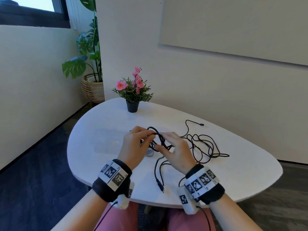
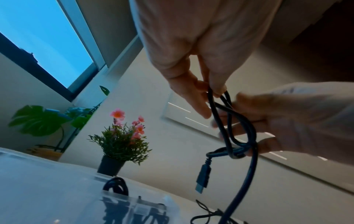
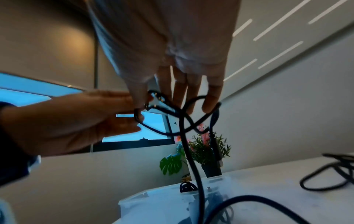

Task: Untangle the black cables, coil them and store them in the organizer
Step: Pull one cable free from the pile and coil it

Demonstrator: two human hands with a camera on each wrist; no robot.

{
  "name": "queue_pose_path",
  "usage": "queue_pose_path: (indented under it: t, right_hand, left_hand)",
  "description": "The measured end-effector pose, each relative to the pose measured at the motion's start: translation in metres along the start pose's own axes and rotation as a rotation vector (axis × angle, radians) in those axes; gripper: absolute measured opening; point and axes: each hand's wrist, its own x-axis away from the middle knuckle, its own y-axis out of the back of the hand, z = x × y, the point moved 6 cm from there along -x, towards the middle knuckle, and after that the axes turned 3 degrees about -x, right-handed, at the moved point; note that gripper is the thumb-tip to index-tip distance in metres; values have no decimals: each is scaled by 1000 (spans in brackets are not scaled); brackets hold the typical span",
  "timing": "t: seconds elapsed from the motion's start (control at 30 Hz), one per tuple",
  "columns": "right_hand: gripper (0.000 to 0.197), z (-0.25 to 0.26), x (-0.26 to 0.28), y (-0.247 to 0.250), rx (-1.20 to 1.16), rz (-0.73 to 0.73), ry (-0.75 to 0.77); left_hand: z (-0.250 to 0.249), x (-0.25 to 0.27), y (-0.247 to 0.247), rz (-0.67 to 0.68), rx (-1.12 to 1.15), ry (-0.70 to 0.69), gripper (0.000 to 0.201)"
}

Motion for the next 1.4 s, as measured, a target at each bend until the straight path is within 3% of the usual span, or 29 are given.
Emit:
queue_pose_path:
  t: [0.13,0.23,0.37,0.53,0.63,0.73,0.83,0.87,0.93,1.0,1.13,1.33,1.4]
  right_hand:
    - [17,-5,-6,3,-212,-80,-85]
    - [20,-5,-10,5,-340,-72,-160]
    - [23,2,-7,4,-391,20,-161]
    - [21,9,-2,4,-63,116,-17]
    - [22,1,-1,7,81,45,45]
    - [8,2,0,16,193,-70,228]
    - [9,3,0,21,166,-136,287]
    - [11,-1,1,26,135,-184,256]
    - [10,-19,4,49,-46,-354,38]
    - [12,-39,10,71,-252,-485,-186]
    - [17,-55,11,78,-255,-406,-304]
    - [15,-53,4,88,-59,-307,-223]
    - [16,-51,1,88,-106,-297,-262]
  left_hand:
    - [-4,2,2,16,72,5,15]
    - [-5,2,2,9,101,12,14]
    - [-8,0,0,-24,-59,-27,14]
    - [-9,2,-5,49,-188,-37,35]
    - [-6,4,-8,82,-305,-80,40]
    - [-1,2,-5,73,-167,-43,31]
    - [1,2,-4,65,20,104,25]
    - [8,1,-2,37,143,200,25]
    - [30,0,9,-67,477,440,22]
    - [52,-1,25,-147,526,588,20]
    - [67,-6,38,-120,335,596,24]
    - [75,-15,49,-196,406,639,24]
    - [71,-15,48,-225,492,652,24]
